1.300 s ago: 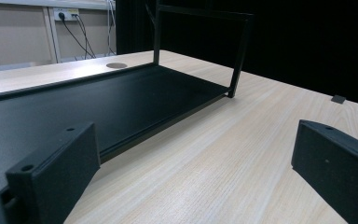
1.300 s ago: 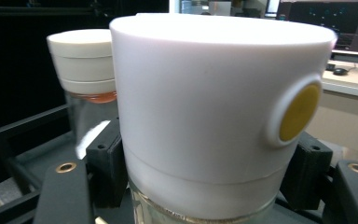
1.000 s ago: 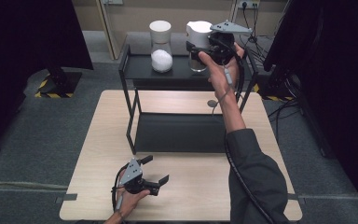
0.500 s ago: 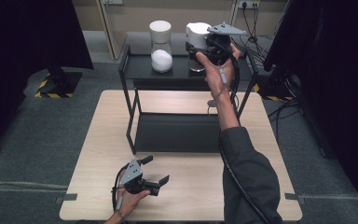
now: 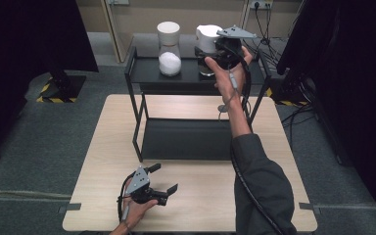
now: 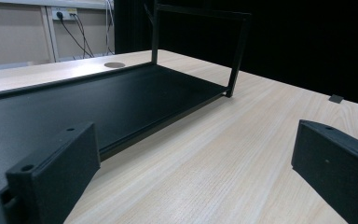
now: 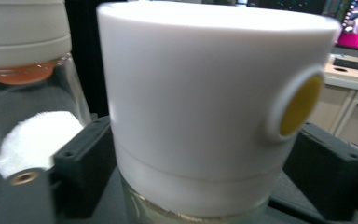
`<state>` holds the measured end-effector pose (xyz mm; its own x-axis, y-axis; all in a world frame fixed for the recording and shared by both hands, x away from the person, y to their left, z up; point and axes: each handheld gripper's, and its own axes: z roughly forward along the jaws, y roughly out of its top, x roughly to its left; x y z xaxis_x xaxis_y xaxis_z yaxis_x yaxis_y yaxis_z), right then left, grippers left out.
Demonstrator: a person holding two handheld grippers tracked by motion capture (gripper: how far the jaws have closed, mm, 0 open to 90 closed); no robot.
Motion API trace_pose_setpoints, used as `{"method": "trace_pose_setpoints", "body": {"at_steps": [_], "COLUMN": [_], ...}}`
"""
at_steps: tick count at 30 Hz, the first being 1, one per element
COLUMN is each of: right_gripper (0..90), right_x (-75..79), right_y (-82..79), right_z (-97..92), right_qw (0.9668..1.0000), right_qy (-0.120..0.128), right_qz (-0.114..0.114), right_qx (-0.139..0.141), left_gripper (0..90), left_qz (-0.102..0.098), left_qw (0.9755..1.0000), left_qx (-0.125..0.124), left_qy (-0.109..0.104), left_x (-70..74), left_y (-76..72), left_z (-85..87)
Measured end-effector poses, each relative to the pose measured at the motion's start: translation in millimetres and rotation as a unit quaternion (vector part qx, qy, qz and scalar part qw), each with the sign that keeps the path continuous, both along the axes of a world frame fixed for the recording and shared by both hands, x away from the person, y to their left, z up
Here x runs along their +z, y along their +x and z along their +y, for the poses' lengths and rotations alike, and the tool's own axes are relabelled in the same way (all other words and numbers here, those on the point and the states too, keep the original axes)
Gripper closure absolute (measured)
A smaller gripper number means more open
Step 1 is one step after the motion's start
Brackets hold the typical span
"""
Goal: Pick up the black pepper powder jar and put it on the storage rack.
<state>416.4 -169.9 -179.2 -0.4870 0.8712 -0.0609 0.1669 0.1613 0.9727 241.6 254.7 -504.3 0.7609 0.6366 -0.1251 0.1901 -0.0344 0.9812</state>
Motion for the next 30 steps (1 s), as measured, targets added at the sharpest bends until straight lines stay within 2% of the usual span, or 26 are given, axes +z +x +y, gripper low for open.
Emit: {"method": "trace_pose_setpoints", "body": {"at_steps": [3, 7, 18, 30], "right_gripper": [4.8, 1.9, 0.7, 0.5], "right_x": [-2.4, -4.8, -9.7, -23.1], "right_y": [-3.0, -5.6, -15.7, -36.0], "right_z": [-0.7, -4.2, -14.0, -35.3], "right_qw": [0.9999, 0.9997, 0.9994, 0.9983], "right_qy": [0.010, 0.024, 0.035, 0.045], "right_qz": [0.000, -0.001, 0.000, -0.011], "right_qx": [-0.007, 0.000, 0.005, 0.034], "left_gripper": [0.3, 0.3, 0.3, 0.3], "left_qz": [0.001, 0.001, 0.001, 0.002], "left_qw": [1.0000, 1.0000, 1.0000, 1.0000], "left_qx": [-0.001, -0.001, 0.000, 0.000], "left_qy": [0.002, 0.001, 0.000, 0.001], "left_x": [0.1, -0.1, -0.5, -0.7], "left_y": [0.1, 0.1, 0.4, 0.7], "left_z": [-0.3, -0.2, 0.1, -0.1]}}
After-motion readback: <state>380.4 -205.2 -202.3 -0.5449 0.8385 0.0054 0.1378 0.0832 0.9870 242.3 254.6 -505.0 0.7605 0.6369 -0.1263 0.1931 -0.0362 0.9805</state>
